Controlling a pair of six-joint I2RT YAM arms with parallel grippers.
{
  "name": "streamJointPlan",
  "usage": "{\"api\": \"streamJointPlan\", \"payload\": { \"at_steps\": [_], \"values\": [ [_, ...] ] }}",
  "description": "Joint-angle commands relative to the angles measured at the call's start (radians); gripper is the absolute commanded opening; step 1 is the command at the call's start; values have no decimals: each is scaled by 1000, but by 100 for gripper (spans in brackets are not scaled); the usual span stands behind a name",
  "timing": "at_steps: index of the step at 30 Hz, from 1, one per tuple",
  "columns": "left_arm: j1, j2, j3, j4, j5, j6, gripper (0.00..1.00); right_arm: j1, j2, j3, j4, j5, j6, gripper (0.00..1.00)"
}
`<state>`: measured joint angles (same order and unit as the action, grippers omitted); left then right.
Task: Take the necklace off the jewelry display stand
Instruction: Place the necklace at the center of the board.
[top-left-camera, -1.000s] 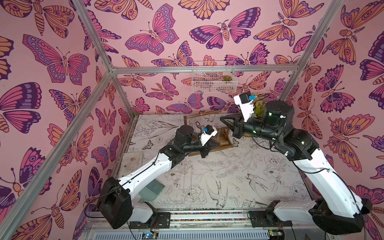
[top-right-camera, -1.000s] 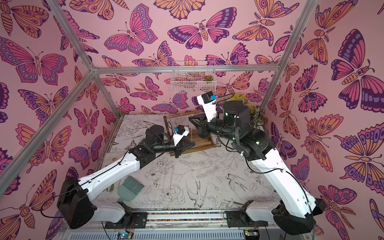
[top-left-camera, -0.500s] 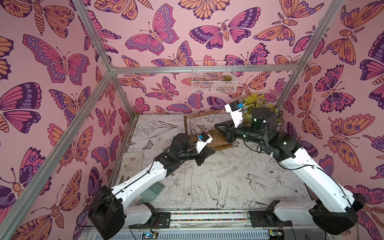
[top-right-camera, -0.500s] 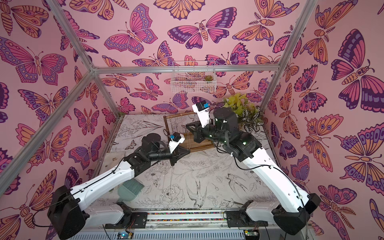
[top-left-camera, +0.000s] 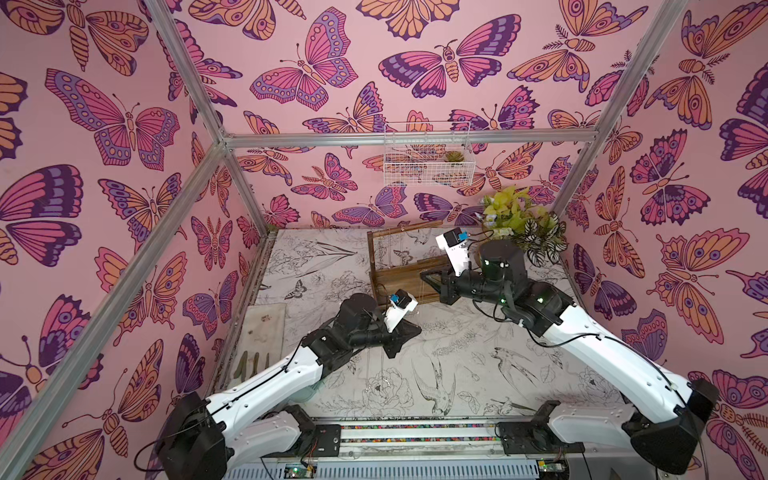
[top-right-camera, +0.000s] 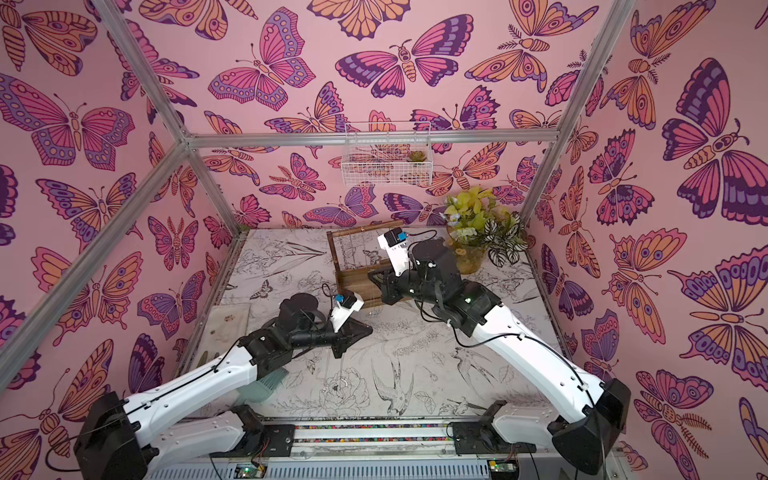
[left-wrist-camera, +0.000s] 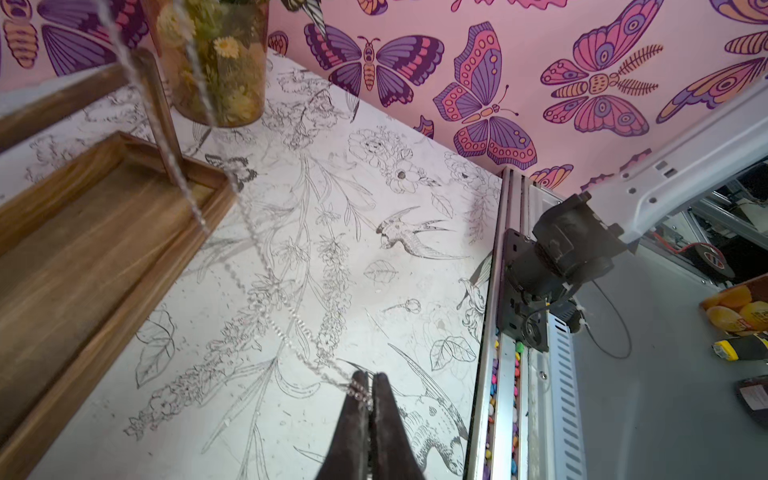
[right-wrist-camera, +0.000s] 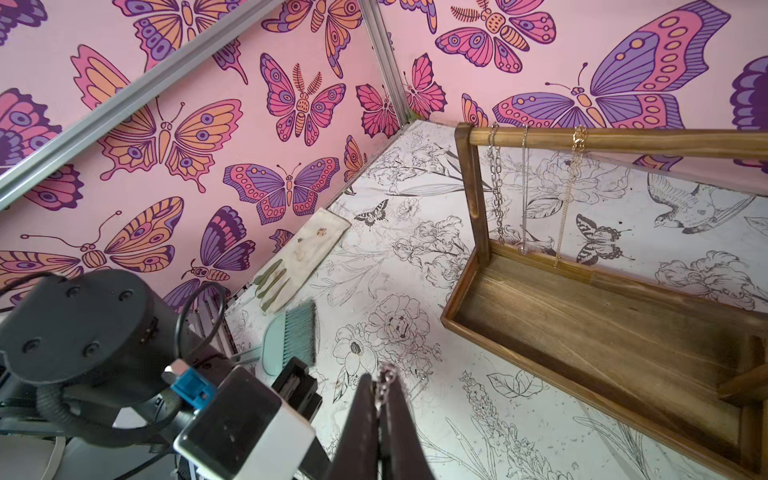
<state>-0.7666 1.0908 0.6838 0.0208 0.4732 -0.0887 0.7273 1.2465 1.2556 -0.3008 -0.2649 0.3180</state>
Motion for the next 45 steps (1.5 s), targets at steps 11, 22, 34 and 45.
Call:
{"api": "streamJointPlan", "payload": {
  "at_steps": [11, 22, 34, 45],
  "values": [
    [-140, -83, -135, -15, -269, -155, 1, 6, 11, -116, 91, 11, 30, 0],
    [-231, -64, -201, 2, -370, -206, 0, 6, 22, -244, 168, -7, 36, 0],
    [-320, -57, -290, 47, -473, -297, 0, 14, 119, -291, 237, -21, 42, 0],
    [-321, -23, -334, 68, -498, -360, 0, 33, 232, -300, 290, -21, 38, 0]
  ]
}}
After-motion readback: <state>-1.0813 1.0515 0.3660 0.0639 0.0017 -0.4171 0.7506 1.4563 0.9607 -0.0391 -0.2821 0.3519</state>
